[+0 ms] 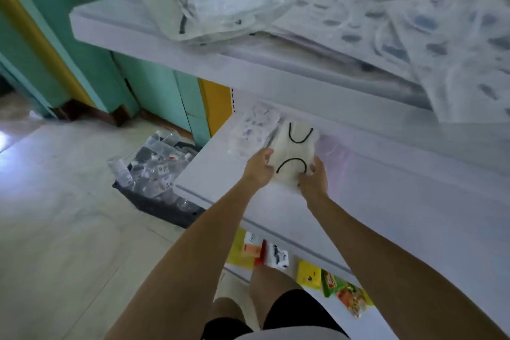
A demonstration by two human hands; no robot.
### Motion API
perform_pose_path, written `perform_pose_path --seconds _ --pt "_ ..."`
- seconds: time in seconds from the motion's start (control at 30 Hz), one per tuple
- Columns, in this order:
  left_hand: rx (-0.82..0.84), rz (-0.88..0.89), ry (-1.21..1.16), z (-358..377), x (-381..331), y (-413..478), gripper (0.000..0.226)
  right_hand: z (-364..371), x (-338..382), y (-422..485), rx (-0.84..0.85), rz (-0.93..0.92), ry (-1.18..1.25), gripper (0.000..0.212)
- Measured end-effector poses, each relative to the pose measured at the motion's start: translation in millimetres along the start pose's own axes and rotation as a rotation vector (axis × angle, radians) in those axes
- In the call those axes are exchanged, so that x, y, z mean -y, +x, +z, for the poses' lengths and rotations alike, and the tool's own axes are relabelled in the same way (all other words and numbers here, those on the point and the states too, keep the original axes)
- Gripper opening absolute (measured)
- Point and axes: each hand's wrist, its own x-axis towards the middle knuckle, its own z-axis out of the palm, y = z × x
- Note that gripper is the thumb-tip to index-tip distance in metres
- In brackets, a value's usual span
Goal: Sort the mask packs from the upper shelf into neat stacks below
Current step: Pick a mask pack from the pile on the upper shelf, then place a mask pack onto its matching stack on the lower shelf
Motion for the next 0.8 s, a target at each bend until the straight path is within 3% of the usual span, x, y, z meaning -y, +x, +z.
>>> perform_pose_path --seconds 0.17,0.3,0.47,0.67,0.8 --pt "-0.003 0.088 0.191 11.2 22.5 63.5 0.042 28.2 -11.8 54.9 -0.021 -0.115 -0.229 0.054" --pt "0.006 0.173 0.305 21.7 37.8 78.7 0.036 37.3 -28.4 73.1 -0.019 -0.165 -0.559 0.035" --pt "0.000 0.262 0.412 10.5 37.0 73.3 0.039 40.6 -26.8 54.6 -0.064 -0.180 -0.551 0.054" --pt "0.073 0.264 0.413 -12.1 30.0 27.7 0.037 24.4 -23.1 -7.2 0.012 -0.239 -0.617 0.055" --pt "0.083 0.359 0.390 -46.4 9.0 -14.4 0.036 11.8 -4.0 -55.9 -0.001 -0.388 -0.697 0.054"
